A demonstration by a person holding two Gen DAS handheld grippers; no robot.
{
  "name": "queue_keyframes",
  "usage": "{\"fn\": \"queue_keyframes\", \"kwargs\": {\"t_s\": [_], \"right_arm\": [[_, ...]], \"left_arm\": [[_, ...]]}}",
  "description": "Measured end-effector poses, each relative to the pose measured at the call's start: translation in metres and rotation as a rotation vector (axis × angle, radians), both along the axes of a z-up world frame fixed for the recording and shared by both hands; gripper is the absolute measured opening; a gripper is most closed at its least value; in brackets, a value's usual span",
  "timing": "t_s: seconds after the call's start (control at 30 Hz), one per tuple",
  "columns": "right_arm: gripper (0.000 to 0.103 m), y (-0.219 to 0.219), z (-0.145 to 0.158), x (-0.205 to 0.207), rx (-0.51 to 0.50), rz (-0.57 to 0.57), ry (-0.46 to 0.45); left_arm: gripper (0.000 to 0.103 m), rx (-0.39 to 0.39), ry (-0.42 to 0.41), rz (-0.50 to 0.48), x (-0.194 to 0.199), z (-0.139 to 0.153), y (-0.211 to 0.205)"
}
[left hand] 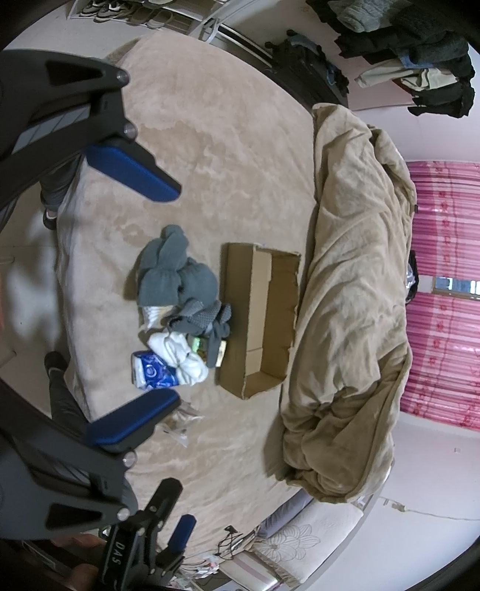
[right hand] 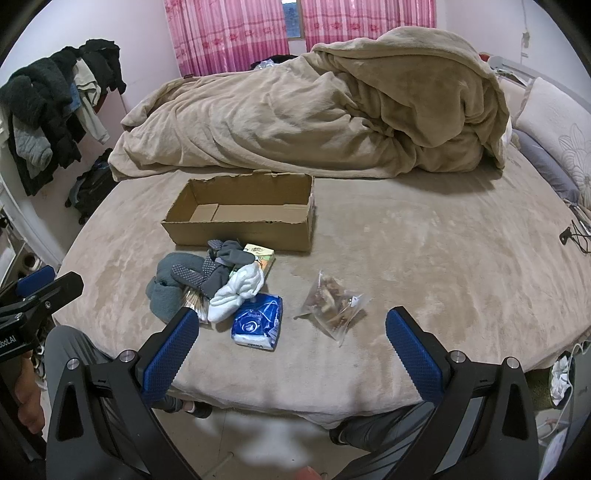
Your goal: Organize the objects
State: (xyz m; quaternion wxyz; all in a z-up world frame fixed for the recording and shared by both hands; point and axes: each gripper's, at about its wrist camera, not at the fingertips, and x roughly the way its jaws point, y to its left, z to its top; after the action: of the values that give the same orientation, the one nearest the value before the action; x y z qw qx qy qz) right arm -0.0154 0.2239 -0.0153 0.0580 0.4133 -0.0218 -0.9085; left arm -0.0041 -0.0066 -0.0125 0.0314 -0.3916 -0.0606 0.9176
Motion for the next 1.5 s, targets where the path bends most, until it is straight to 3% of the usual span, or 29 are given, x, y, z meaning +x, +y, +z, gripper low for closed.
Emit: {"fn": "queue_keyframes", "kwargs": {"t_s": [1.07, 1.27, 1.5], "right_arm": [[0.103, 0.010, -0.007, -0.013, -0.009, -0.017, -0.018], [0.103, 0.017, -0.019, -0.027, -0.003, -0.036, -0.035], [0.103, 0.032, -0.054, -0.052, 0.026, -0.077, -0.061]], "left_arm": [[0.102, -0.020, -0.007, 0.006, -0.011, 0.000, 0.003], [0.102, -0.037, -0.022, 0.009, -0.027, -0.015, 0.003], [0.102, -0.057, -0.079, -0.034, -0.062, -0.056, 0.011]]}}
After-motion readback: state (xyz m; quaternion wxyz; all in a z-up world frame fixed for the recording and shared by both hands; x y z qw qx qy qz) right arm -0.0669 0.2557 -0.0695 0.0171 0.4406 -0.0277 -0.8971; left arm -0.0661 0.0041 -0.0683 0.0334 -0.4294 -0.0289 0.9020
